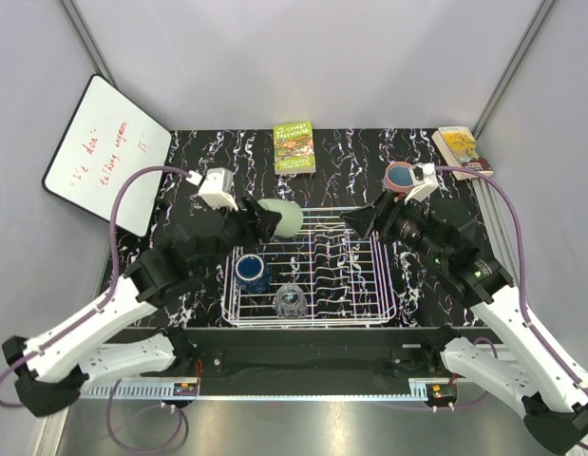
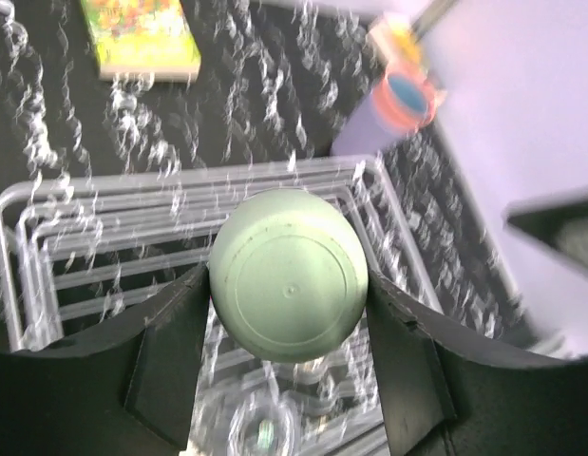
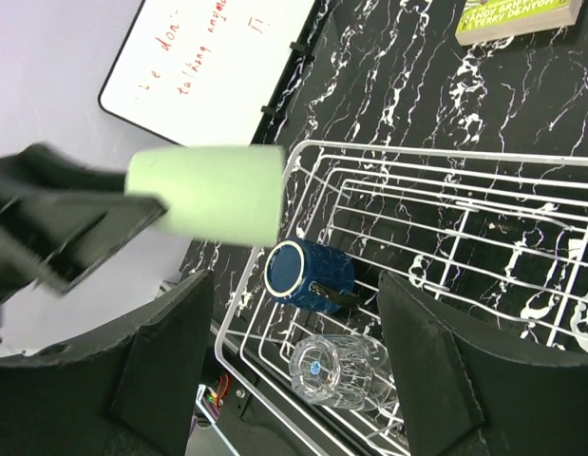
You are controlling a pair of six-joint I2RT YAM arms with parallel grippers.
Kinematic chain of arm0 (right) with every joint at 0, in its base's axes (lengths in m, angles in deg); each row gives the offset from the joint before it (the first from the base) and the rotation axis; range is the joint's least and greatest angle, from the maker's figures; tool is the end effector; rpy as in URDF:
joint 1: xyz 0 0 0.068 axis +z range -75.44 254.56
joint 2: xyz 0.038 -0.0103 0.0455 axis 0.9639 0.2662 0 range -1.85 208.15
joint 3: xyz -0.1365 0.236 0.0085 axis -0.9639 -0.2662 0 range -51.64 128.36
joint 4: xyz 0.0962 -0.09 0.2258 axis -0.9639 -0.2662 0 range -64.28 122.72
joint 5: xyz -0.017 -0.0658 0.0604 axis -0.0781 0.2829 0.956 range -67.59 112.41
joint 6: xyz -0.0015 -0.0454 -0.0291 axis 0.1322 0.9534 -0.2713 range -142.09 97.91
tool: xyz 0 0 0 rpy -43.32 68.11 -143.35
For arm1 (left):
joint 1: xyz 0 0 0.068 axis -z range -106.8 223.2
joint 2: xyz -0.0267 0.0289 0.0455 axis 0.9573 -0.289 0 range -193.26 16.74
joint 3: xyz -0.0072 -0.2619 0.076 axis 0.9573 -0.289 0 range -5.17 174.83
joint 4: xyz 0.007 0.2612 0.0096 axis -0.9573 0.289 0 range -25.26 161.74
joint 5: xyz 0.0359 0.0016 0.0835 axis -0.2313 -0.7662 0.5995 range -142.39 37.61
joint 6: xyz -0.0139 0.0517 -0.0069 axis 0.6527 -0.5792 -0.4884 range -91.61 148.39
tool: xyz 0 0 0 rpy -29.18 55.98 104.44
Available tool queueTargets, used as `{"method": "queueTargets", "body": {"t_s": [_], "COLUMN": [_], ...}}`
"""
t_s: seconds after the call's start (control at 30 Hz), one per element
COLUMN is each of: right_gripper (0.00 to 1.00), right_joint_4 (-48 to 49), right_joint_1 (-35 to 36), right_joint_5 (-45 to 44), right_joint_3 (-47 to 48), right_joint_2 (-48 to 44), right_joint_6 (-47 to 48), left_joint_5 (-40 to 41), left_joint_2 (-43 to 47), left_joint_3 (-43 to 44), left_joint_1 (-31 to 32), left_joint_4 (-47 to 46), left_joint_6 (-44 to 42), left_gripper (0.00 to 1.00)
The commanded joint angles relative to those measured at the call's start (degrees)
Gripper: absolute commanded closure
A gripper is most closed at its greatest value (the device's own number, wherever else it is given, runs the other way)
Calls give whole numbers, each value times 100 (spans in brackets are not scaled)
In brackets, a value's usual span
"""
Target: Unload the cups from the dish rack
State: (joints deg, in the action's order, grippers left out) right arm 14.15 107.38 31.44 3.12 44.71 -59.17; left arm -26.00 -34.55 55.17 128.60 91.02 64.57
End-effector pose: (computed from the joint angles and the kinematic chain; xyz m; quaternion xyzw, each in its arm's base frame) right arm 0.1481 0.1022 0.3797 -0.0219 0.7671 0.4153 0.4885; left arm 0.1201 -0.1462 0.3858 -0.0027 0.7954 -0.2858 0.5345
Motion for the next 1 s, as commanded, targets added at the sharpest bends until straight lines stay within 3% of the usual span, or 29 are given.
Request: {"method": "queueTargets", "body": {"t_s": [0.0, 0.07, 0.1, 0.17, 0.3, 0.47, 0.97], "right_gripper": [23, 23, 23, 23, 23, 22, 23], "right_joint_4": [99, 265, 336, 494, 617, 697, 1109], "right_joint_1": [49, 49, 49, 41, 49, 49, 49], "right_joint_5": [36, 185, 230, 317, 353, 344, 327], "right_joint_3": [272, 219, 193, 158, 149, 149, 149], "right_joint_2": [-34, -69, -86, -130, -165, -148, 159], "right_joint_6": [113, 52, 26, -27, -27, 43, 140], "left_joint_5": [-2820, -3871, -4166, -4954, -5741, -6093, -6225], "left_joint_2": [-223, -592, -732, -1241, -2129, -2965, -2825], "left_joint_3": [-591, -820, -1031, -1199, -1481, -1481, -1665], "left_joint_1": [-1266, -1776, -2013, -2181, -2437, -2472, -2393], "left_joint_4": [-2965, -3740, -4597, -5489, -8061, -9893, -9915], "left_joint_6": [307, 739, 1228, 1732, 3171, 4184, 4274], "left_gripper": [100, 100, 100, 100, 100, 100, 100]}}
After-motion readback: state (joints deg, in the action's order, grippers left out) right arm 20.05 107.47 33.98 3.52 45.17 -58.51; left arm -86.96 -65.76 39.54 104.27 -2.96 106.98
